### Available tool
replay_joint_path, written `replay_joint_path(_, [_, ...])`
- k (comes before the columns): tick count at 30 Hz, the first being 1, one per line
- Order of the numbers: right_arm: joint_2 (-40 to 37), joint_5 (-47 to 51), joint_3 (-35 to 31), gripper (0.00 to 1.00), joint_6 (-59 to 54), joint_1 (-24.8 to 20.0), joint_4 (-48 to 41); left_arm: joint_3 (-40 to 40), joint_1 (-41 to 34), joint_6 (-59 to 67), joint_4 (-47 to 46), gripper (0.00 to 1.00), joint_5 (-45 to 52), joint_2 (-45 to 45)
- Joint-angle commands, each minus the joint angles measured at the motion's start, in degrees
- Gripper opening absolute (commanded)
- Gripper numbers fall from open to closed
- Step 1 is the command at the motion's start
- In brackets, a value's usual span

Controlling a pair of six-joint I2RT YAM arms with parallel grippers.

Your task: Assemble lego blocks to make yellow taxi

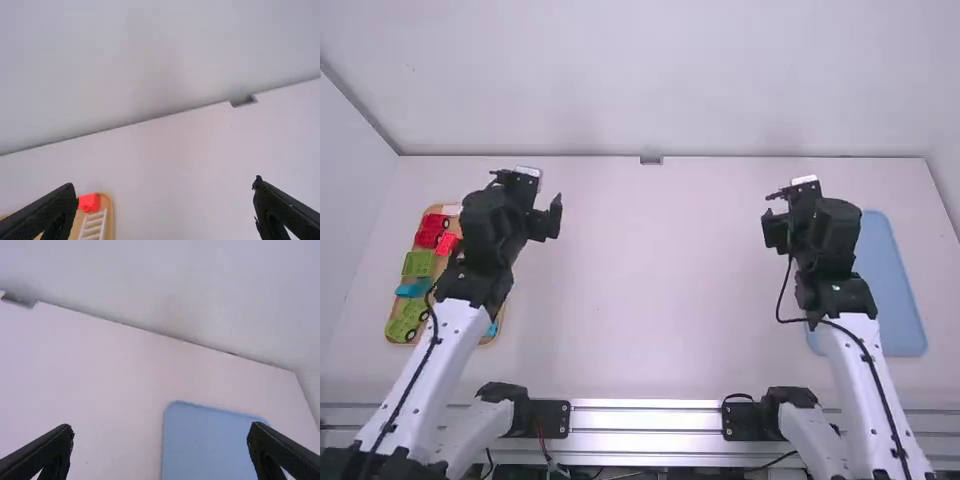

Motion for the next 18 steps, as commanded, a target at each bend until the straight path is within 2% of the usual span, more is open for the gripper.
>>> replay_joint_path(1, [-2.13,-2.44,-2.11,0.9,2.15,0.05,1.11,-2.1,1.95,-1.49,1.01,0.9,0.78,-2.3])
replay_joint_path(9, [-9.95,-4.51,-9.93,0.76,9.97,0.05,8.92,-9.71,3.31,-9.09,1.87,0.76,0.78,-9.9])
replay_joint_path(18, [-21.18,-4.51,-21.16,0.56,19.2,0.05,9.37,-20.69,3.31,-10.22,1.87,0.57,0.78,-20.89])
